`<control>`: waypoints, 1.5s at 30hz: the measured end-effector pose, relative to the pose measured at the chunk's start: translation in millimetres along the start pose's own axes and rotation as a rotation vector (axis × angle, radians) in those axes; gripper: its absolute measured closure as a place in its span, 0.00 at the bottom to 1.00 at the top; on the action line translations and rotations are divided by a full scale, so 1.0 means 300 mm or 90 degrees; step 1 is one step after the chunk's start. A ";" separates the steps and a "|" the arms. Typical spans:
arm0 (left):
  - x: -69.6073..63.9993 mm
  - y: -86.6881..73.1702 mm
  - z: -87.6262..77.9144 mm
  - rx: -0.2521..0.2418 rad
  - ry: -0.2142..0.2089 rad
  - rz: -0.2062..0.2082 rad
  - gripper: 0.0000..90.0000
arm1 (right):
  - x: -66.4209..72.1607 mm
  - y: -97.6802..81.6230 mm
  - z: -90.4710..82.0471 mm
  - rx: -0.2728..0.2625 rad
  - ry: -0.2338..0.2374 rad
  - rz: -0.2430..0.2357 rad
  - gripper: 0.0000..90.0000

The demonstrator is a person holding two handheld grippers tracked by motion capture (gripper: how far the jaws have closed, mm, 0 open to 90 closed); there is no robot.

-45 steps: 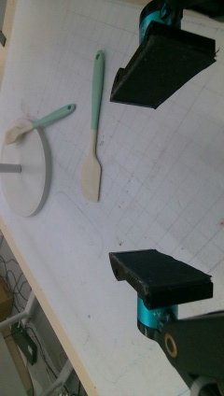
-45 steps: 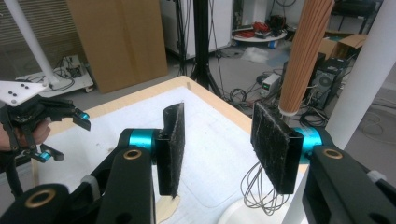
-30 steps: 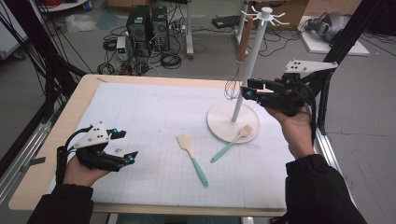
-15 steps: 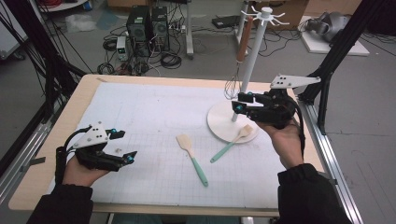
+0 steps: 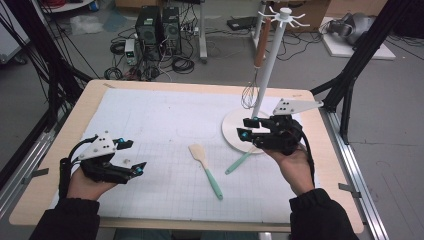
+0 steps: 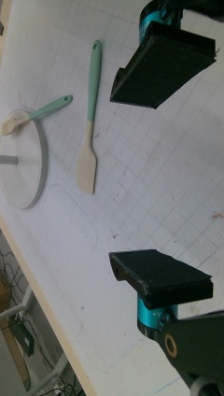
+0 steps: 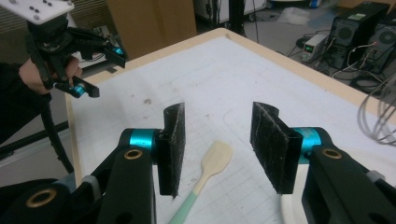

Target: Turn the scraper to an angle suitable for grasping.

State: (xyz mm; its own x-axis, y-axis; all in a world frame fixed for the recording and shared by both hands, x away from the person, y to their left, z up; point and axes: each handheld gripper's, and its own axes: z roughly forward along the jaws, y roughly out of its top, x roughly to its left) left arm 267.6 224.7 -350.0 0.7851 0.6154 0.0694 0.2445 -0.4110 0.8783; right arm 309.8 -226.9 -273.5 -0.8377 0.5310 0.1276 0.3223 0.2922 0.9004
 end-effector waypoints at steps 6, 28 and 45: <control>-0.004 0.000 0.000 0.001 0.002 0.001 0.22 | 0.026 -0.040 0.027 0.014 0.007 -0.001 0.62; -0.007 -0.003 0.006 -0.002 0.004 0.005 0.22 | 0.092 -0.173 0.114 0.068 0.039 -0.012 0.78; -0.008 -0.004 0.006 -0.002 0.003 0.007 0.22 | 0.126 -0.280 0.199 0.114 0.050 -0.008 0.99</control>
State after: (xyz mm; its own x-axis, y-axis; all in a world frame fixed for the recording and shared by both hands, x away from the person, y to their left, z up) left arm 266.5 222.3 -352.2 0.7846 0.6146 0.0814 0.2344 -0.4157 0.8788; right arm 277.4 -183.9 -369.4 -0.8717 0.4649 0.1550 0.3792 0.4396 0.8142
